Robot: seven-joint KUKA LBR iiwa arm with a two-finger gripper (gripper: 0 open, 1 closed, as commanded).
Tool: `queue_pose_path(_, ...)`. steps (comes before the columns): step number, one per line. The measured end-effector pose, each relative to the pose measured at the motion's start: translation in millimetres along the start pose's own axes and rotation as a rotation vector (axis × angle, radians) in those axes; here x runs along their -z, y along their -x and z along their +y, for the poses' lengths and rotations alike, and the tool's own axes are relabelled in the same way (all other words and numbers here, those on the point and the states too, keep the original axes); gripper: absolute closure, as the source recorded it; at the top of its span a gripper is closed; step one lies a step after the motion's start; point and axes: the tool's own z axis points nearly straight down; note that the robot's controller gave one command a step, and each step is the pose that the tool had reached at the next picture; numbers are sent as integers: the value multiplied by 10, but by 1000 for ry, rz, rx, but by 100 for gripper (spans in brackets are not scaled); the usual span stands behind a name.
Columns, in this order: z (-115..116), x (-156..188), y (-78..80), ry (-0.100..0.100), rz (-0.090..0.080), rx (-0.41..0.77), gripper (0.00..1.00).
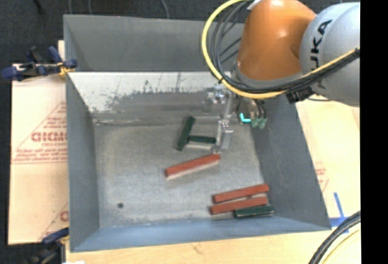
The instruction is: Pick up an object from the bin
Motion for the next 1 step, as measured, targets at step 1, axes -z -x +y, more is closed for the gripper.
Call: queue_pose_path(1, 1, 42, 14, 0, -8, 0, 0)
